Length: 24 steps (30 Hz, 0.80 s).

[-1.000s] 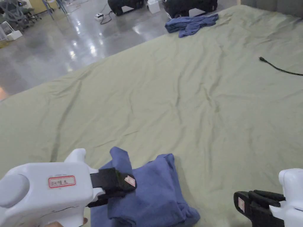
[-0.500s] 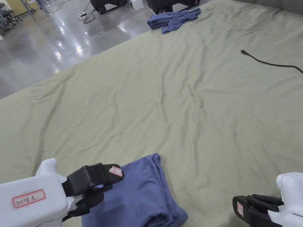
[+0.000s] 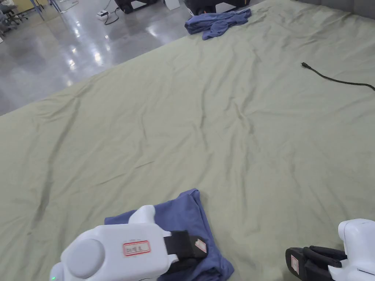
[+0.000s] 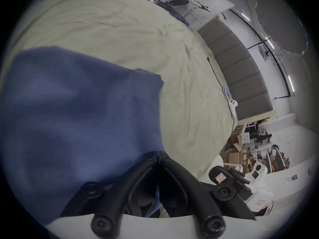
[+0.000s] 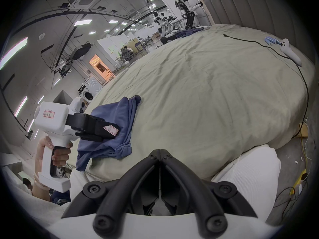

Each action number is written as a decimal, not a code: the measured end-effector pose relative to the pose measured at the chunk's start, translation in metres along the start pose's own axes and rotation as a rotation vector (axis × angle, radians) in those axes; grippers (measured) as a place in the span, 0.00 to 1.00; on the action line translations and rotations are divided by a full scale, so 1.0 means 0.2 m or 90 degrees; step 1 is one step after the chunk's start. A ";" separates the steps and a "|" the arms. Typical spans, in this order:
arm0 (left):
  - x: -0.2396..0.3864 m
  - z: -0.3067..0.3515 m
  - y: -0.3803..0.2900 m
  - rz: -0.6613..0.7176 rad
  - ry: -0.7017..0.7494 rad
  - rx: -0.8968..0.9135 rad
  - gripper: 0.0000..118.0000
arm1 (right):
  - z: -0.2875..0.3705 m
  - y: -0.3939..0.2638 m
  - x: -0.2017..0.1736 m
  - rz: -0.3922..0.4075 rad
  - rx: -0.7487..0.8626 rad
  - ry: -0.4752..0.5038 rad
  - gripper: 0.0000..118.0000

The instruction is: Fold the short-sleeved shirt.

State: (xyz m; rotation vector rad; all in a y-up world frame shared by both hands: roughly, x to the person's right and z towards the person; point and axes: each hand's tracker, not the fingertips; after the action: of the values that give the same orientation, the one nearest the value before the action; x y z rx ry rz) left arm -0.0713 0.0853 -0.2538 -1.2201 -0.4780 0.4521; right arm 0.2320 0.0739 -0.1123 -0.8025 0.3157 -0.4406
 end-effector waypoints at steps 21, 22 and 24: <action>-0.58 0.78 -0.18 0.096 -0.039 0.181 0.73 | -0.31 0.28 -0.51 0.198 -0.058 0.073 0.02; -0.62 0.79 -0.19 0.106 -0.043 0.185 0.83 | -0.36 0.30 -0.55 0.218 -0.061 0.077 0.02; -0.71 0.78 -0.22 0.152 -0.085 0.201 0.83 | -0.48 0.33 -0.62 0.238 -0.091 0.084 0.02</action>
State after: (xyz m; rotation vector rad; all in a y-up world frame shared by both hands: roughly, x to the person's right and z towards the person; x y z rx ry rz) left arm -0.2732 0.1137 -0.1841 -0.9469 -0.3590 0.7860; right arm 0.1005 0.1154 -0.2122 -0.8328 0.6131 -0.1206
